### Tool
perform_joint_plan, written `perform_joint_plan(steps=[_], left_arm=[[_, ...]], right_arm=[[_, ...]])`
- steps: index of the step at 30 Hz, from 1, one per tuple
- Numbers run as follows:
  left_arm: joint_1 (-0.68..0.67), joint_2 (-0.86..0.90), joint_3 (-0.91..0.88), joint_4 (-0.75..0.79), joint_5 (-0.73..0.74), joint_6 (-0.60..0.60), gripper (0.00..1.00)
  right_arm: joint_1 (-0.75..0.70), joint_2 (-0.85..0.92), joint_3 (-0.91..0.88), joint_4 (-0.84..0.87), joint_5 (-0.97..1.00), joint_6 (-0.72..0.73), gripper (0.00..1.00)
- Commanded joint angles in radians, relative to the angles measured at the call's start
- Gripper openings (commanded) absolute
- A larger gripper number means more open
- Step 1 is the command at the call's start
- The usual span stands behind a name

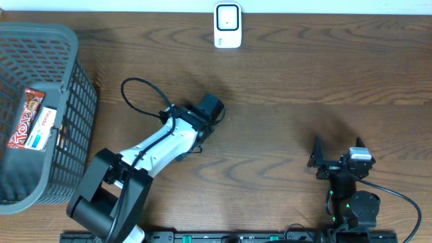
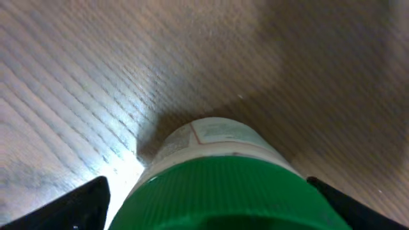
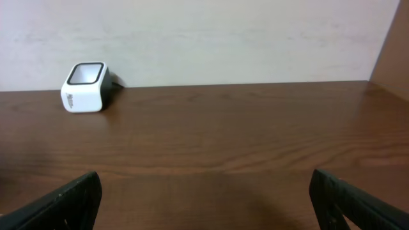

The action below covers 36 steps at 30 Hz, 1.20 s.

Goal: Scan the item barcode
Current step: 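Lift the bottle out and carry it toward the scanner, then set the bottle upright on the table and release it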

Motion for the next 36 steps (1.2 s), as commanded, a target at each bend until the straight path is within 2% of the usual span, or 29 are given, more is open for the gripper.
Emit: perform_joint_plan(steps=[1, 3, 6, 11, 17, 21, 29, 36], left_arm=[[0.012, -0.084, 0.019, -0.003, -0.039, 0.208, 0.96], [0.012, -0.145, 0.041, -0.003, -0.031, 0.352, 0.97], [0.01, -0.283, 0.079, -0.007, 0.053, 0.658, 0.97], [0.024, -0.521, 0.132, -0.064, 0.073, 0.922, 0.97], [0.152, -0.778, 0.222, -0.066, 0.058, 0.953, 0.98], [0.353, -0.852, 0.341, -0.103, 0.043, 0.965, 0.97], [0.857, -0.731, 0.599, -0.319, 0.114, 0.948, 0.98], [1.167, -0.542, 0.608, -0.354, 0.286, 0.93, 0.98]], right_arm=[[-0.002, -0.004, -0.002, -0.003, 0.006, -0.005, 0.99], [-0.002, -0.004, -0.002, -0.003, 0.006, -0.005, 0.99], [-0.002, -0.004, -0.002, -0.003, 0.006, -0.005, 0.99], [-0.002, -0.004, -0.002, -0.003, 0.006, -0.005, 0.99], [-0.002, -0.004, -0.002, -0.003, 0.006, -0.005, 0.99], [-0.002, -0.004, -0.002, -0.003, 0.006, -0.005, 0.99], [-0.002, -0.004, -0.002, -0.003, 0.006, -0.005, 0.99], [-0.002, -0.004, -0.002, -0.003, 0.006, -0.005, 0.99]])
